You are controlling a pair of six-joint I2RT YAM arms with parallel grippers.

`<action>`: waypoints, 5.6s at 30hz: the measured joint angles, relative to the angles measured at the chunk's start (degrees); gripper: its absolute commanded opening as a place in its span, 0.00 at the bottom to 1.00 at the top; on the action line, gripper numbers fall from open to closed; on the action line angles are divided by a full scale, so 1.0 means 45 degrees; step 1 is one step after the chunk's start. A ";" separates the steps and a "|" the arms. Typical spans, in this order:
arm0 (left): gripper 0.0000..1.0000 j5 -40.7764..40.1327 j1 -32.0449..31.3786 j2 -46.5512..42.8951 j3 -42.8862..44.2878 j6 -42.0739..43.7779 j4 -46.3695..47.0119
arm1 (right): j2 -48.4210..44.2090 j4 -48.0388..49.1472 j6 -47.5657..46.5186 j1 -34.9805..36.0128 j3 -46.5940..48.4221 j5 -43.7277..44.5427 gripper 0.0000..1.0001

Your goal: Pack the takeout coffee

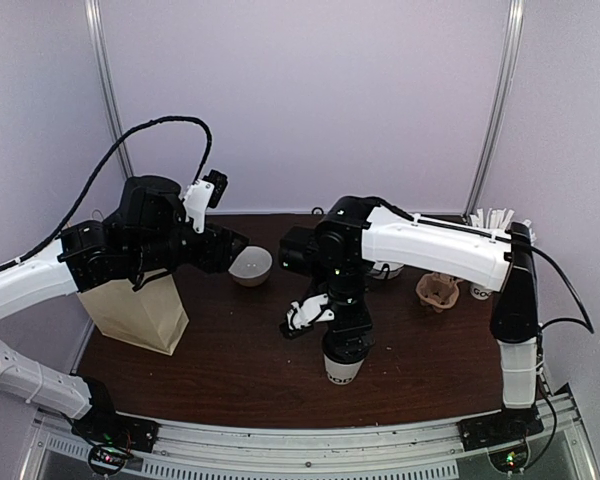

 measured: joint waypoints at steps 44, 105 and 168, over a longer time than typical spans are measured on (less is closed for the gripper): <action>0.60 0.8738 -0.1039 0.8388 0.3604 -0.1491 -0.0029 | -0.9520 0.6339 -0.0889 -0.1501 -0.9496 -0.3832 0.36; 0.43 0.9326 -0.1234 0.8816 0.3094 -0.1549 0.0291 | -0.7859 1.0132 -0.1962 0.1219 -1.1608 0.0384 0.13; 0.75 0.6047 -0.2608 0.7091 0.2025 -0.3793 -0.2331 | -0.8393 0.8325 0.1787 -0.1384 -1.2288 -0.3789 0.89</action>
